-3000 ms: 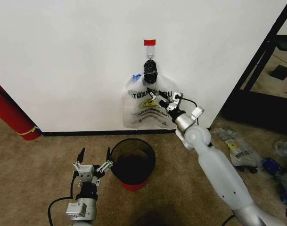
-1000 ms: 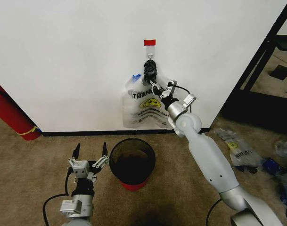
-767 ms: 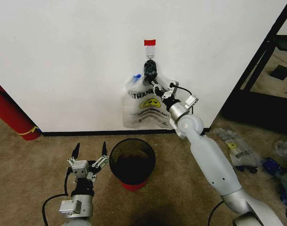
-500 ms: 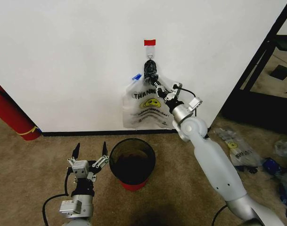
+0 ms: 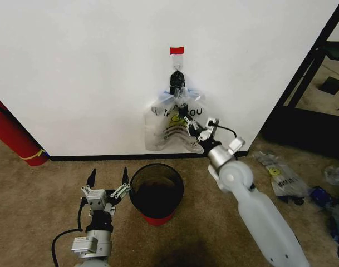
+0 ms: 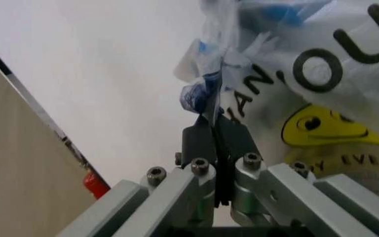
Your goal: Pick up the garbage bag from the wall and place it over the trash bin.
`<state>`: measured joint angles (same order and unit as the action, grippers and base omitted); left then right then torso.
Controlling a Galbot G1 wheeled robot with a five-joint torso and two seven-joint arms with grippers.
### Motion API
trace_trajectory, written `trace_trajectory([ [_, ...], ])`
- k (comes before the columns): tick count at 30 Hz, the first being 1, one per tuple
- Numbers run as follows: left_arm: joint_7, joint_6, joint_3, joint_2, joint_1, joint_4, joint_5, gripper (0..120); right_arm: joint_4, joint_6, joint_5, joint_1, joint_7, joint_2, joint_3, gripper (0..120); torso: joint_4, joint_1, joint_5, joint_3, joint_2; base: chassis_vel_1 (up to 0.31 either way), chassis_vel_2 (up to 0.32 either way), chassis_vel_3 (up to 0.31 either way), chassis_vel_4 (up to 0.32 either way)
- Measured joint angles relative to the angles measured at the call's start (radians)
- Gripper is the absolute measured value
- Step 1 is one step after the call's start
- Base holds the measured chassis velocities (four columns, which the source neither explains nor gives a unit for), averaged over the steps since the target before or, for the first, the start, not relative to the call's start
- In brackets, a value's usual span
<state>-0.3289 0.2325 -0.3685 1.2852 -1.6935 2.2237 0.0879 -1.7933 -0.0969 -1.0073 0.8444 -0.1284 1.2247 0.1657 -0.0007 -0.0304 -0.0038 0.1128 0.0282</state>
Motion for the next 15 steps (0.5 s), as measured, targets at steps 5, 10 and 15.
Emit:
trace_trajectory([
  [5,0.0,0.003,0.006,-0.004,0.0,0.002,0.0,100,-0.124,-0.003,0.03,0.134,0.003,-0.026,0.021,0,-0.0001,0.0,-0.0001,0.0,0.0,0.0,0.0,0.0,0.0],
  [10,0.0,0.008,0.013,-0.011,0.002,0.003,0.003,100,-0.237,0.001,0.078,0.286,-0.007,-0.044,0.078,0,-0.0001,0.0,-0.0001,0.0,0.0,0.0,0.0,0.0,0.0],
  [15,0.0,0.008,0.017,-0.016,0.006,0.003,0.007,100,-0.299,0.019,0.143,0.41,-0.045,-0.052,0.125,0,-0.0003,0.0,0.0,0.0,0.0,0.0,0.0,0.0,0.0],
])
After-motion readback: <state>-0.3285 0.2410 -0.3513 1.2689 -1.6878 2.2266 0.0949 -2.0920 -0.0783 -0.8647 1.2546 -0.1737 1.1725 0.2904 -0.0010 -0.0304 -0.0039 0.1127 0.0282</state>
